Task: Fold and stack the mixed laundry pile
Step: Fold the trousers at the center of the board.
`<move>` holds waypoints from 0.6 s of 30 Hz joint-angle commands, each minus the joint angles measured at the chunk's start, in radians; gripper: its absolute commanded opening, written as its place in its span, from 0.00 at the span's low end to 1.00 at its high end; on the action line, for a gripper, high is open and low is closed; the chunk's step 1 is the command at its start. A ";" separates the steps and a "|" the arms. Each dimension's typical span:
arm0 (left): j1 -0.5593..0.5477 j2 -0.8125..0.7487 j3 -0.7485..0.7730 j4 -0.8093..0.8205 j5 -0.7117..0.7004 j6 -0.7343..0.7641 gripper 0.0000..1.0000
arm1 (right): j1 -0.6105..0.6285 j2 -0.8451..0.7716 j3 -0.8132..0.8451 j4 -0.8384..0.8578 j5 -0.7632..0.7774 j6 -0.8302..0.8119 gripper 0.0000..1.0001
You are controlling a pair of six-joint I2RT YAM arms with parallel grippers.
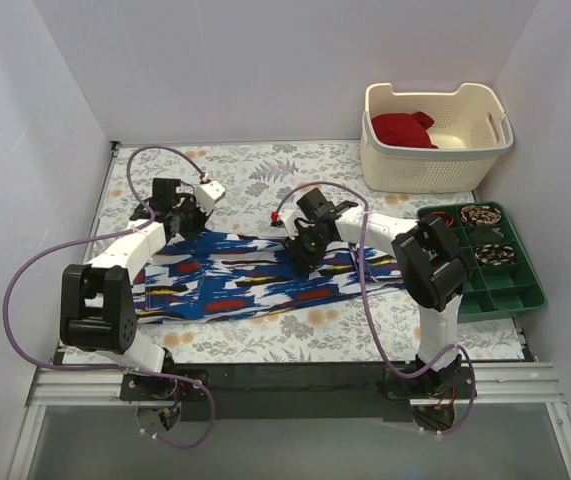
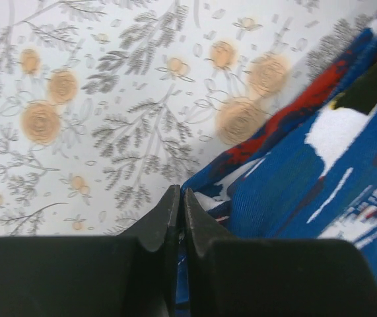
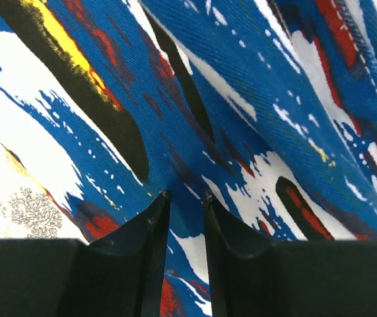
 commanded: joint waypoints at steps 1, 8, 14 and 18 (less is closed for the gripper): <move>0.067 0.016 -0.005 0.227 -0.071 -0.009 0.00 | 0.024 0.082 -0.052 -0.098 0.084 -0.012 0.33; 0.150 0.162 0.110 0.250 -0.032 -0.078 0.01 | 0.028 0.080 -0.069 -0.095 0.047 -0.011 0.33; 0.225 0.103 0.193 0.111 0.171 -0.087 0.25 | 0.031 0.051 -0.006 -0.121 -0.062 -0.015 0.36; 0.220 0.024 0.163 0.002 0.280 -0.095 0.36 | 0.030 -0.007 0.049 -0.141 -0.108 -0.034 0.38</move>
